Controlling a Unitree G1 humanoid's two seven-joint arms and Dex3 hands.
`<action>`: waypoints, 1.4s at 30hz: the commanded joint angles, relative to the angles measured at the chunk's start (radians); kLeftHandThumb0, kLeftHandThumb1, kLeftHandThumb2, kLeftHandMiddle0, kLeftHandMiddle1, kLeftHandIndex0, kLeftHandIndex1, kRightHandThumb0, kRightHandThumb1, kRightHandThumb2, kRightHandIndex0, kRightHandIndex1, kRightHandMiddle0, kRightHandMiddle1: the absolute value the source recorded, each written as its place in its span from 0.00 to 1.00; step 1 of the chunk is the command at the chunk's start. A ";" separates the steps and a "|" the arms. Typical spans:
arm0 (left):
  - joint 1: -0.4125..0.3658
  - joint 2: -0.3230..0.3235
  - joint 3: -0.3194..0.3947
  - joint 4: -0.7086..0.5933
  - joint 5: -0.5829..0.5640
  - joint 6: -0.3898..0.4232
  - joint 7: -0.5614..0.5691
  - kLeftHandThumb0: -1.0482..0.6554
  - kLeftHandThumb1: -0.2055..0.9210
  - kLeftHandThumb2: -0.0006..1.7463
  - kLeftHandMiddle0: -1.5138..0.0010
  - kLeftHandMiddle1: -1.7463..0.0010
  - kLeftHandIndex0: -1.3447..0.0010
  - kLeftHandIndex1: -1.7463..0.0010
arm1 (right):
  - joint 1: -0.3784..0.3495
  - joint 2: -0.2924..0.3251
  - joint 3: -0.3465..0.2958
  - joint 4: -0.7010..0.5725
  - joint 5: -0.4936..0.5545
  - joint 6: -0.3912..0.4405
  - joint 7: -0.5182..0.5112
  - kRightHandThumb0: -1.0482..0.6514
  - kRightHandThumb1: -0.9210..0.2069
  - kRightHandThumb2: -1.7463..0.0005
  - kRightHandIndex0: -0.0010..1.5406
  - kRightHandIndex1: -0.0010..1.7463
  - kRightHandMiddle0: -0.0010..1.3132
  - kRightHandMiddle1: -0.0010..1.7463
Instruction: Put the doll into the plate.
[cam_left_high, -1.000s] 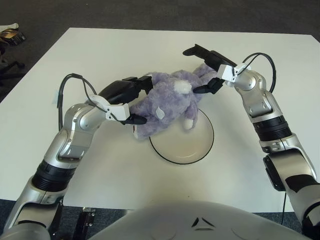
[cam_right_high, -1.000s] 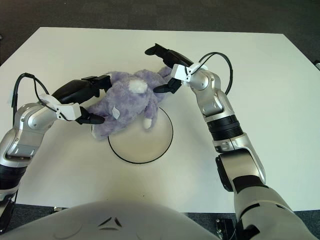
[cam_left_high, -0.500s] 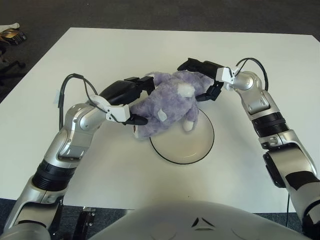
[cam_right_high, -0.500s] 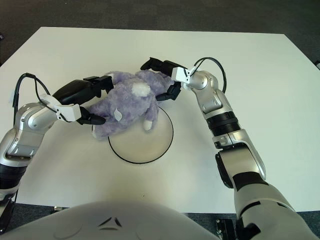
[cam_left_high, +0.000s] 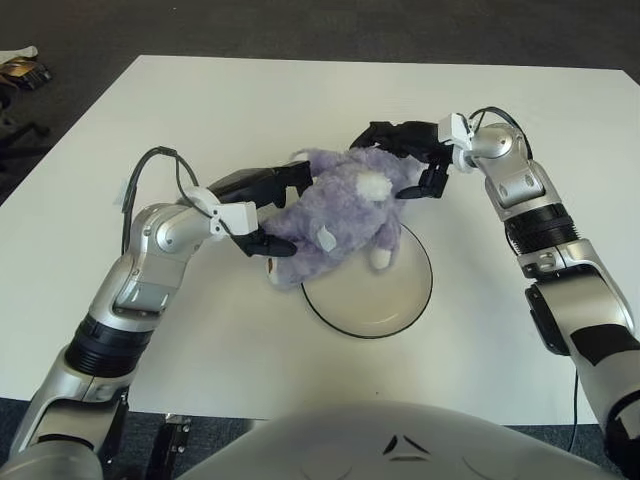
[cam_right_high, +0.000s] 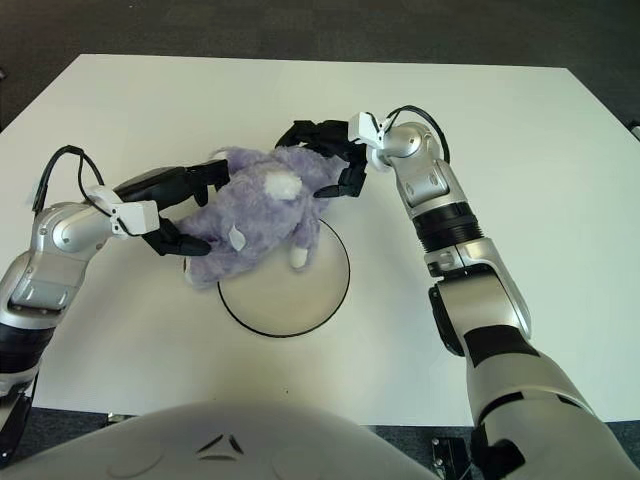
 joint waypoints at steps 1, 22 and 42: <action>-0.009 -0.003 0.006 -0.017 -0.037 0.041 -0.023 0.28 0.43 0.57 0.95 0.00 0.96 0.00 | -0.020 -0.010 0.010 0.017 0.001 -0.004 0.019 0.58 0.80 0.26 0.00 0.14 0.00 0.46; -0.024 0.053 -0.010 0.052 -0.104 -0.016 -0.070 0.22 0.41 0.56 1.00 0.06 1.00 0.12 | -0.066 0.004 0.037 0.143 -0.022 -0.082 0.048 0.66 0.81 0.22 0.00 0.38 0.00 0.57; -0.037 0.091 -0.044 0.034 0.010 -0.030 -0.066 0.25 0.40 0.59 0.82 0.00 0.97 0.01 | -0.060 -0.038 0.131 0.114 -0.219 -0.225 -0.088 0.66 0.80 0.17 0.10 0.93 0.16 0.99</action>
